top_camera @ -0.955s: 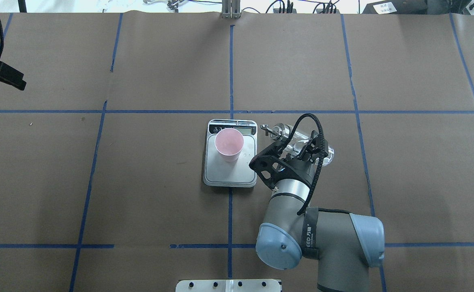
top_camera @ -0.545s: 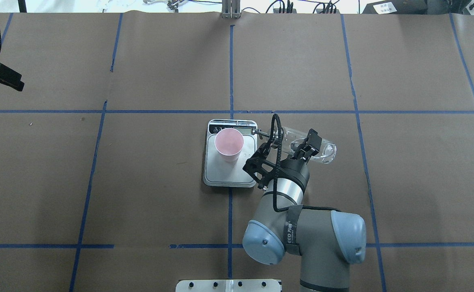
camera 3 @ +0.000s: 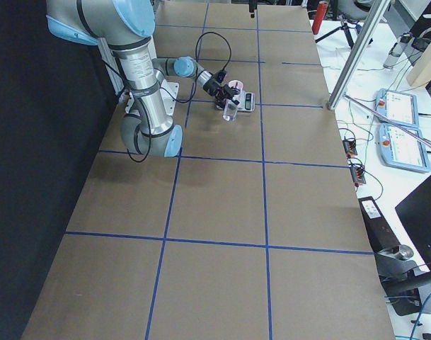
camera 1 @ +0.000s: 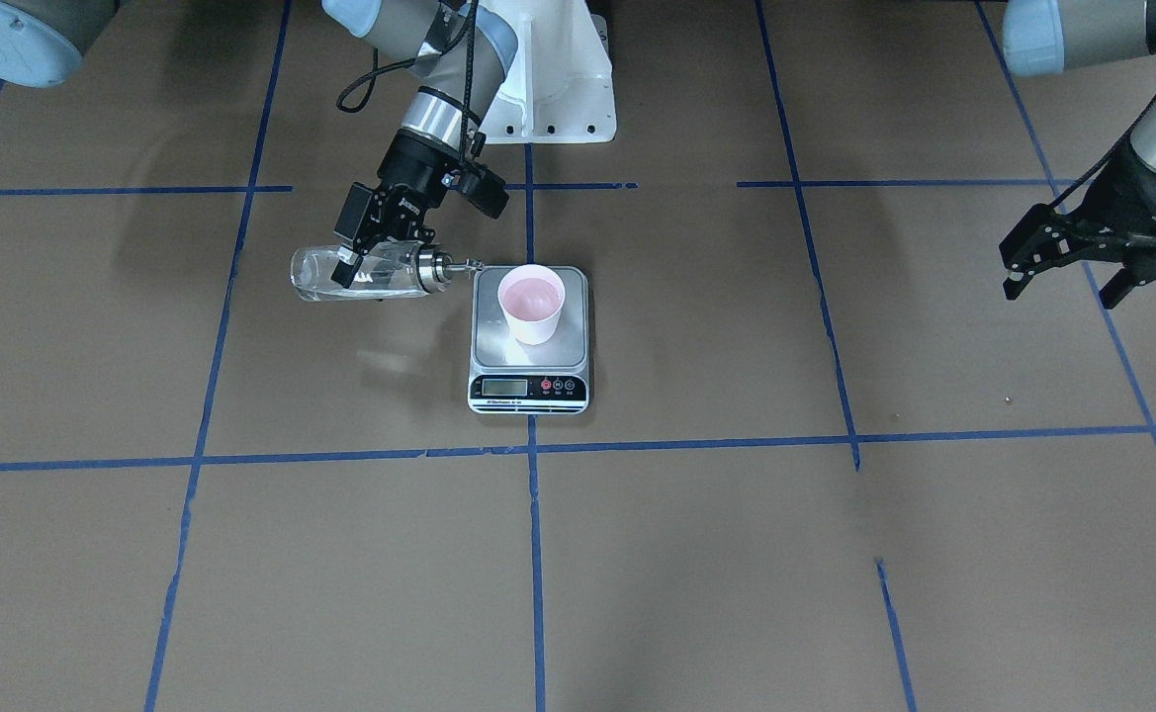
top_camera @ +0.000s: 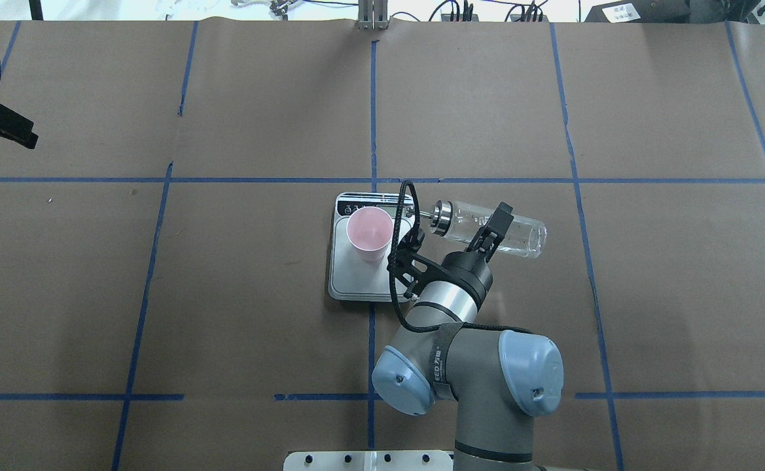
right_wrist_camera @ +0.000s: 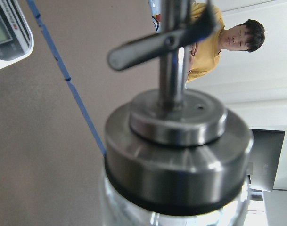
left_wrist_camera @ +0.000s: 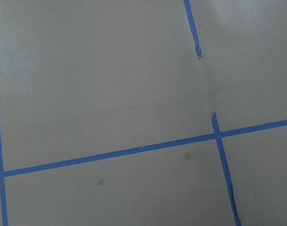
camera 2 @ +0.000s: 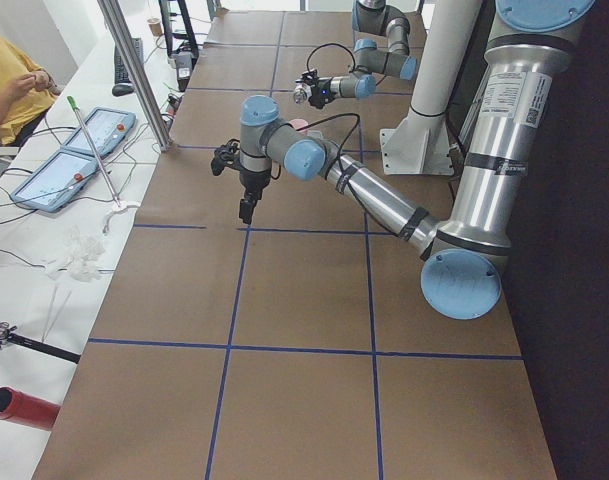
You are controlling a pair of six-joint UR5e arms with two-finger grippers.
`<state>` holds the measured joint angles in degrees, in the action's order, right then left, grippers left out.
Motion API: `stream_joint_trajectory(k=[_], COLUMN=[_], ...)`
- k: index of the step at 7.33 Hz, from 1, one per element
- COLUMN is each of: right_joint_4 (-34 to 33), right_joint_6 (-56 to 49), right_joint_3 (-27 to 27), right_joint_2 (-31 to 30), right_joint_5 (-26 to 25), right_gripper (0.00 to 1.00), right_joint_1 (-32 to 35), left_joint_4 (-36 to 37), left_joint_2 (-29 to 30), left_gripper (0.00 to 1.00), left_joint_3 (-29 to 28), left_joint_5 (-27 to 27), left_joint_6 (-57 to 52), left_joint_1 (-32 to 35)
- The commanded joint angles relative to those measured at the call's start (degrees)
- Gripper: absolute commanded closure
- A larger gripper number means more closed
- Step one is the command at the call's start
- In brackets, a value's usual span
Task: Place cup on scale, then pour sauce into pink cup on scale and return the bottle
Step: 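Tilt the dispenser spout down into the pink cup with the right gripper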
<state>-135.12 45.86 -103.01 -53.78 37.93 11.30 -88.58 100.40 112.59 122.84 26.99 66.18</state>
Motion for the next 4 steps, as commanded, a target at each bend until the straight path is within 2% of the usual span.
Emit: stream_joint_trajectory(k=[1,4], right_joint_4=[-1.20,-4.08], right_joint_6=[-2.61,-6.39], right_joint_3=[0.09,0.44], right_joint_2=[0.51,2.08], right_joint_5=[-1.54,-2.77], right_gripper=[1.00,1.00], right_joint_1=[0.04,0.04], left_joint_4=[-0.01,-0.01], left_joint_2=[-0.03,-0.03], left_gripper=[0.00,0.00], left_joint_3=[0.09,0.00], left_joint_5=[0.03,0.03], left_joint_6=[0.00,0.00], left_joint_1=[0.00,0.00])
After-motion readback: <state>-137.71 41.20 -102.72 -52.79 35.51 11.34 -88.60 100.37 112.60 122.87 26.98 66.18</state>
